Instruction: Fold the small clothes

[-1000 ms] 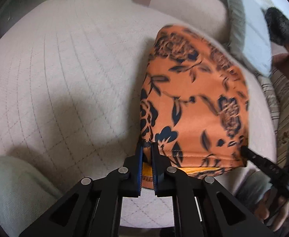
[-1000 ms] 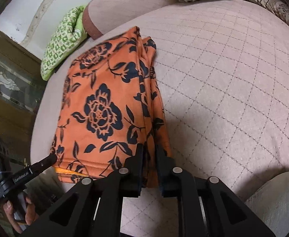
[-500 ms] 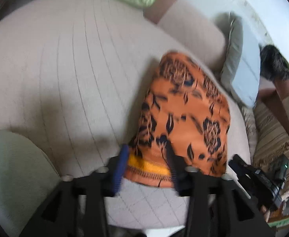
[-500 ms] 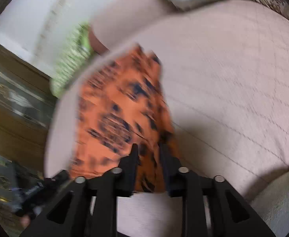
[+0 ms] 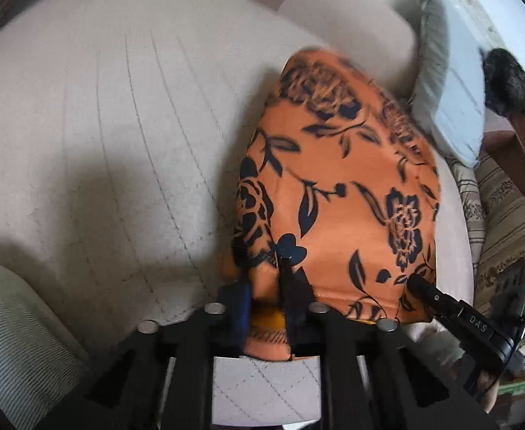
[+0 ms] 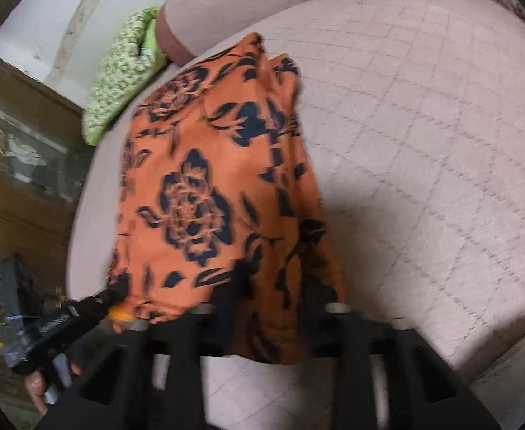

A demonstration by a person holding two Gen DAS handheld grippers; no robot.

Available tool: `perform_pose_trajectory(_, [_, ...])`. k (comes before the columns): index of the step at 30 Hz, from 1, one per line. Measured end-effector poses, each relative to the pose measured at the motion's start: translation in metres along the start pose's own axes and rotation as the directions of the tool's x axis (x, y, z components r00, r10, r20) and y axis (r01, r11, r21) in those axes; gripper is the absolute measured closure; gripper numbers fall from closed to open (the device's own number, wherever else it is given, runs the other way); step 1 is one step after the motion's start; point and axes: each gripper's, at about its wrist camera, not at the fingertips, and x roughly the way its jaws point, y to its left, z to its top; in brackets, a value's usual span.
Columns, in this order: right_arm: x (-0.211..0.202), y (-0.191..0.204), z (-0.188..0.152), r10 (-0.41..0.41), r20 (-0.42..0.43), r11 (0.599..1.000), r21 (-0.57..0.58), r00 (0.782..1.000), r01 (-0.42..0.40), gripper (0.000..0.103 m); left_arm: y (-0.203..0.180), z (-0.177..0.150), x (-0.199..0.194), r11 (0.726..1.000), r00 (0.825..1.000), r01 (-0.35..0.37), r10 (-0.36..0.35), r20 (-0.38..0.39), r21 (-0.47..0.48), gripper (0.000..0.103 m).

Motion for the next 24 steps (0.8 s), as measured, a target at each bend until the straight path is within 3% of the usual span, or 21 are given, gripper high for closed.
perform_pose_trajectory(3, [-0.009, 0.006, -0.002, -0.021, 0.025, 0.999, -0.040, 0.999, 0.022, 0.091, 0.000, -0.001, 0.000, 1.000, 1.000, -0.024, 0.024, -0.008, -0.003, 0.094])
perform_pose_trajectory(6, [0.005, 0.001, 0.001, -0.046, -0.017, 0.998, -0.033, 0.999, 0.045, 0.088, -0.006, 0.001, 0.015, 0.996, 0.996, -0.084, 0.085, -0.034, 0.013, 0.092])
perform_pose_trajectory(9, [0.006, -0.003, 0.005, -0.058, -0.014, 0.998, -0.019, 0.998, 0.058, 0.072, -0.029, -0.003, 0.014, 0.973, 0.982, -0.189, 0.188, 0.020, 0.129, 0.089])
perform_pose_trajectory(11, [-0.001, -0.006, 0.005, -0.055, 0.011, 0.998, 0.006, 0.998, 0.055, 0.065, -0.039, -0.006, 0.009, 0.963, 0.976, -0.217, 0.212, 0.051, 0.159, 0.086])
perform_pose_trajectory(13, [-0.013, -0.006, 0.004, -0.064, 0.044, 0.998, 0.014, 0.997, 0.063, 0.059, -0.046, -0.013, -0.004, 0.955, 0.971, -0.235, 0.220, 0.099, 0.182, 0.077])
perform_pose_trajectory(17, [-0.043, 0.000, -0.003, -0.042, 0.134, 0.999, 0.018, 0.990, 0.040, 0.042, -0.059, -0.029, -0.036, 0.953, 0.963, -0.225, 0.186, 0.197, 0.203, 0.045])
perform_pose_trajectory(24, [-0.093, 0.038, -0.039, -0.002, 0.186, 0.998, -0.057, 0.982, 0.013, 0.032, -0.077, -0.074, -0.109, 0.929, 0.924, -0.286, 0.203, 0.324, 0.234, 0.035])
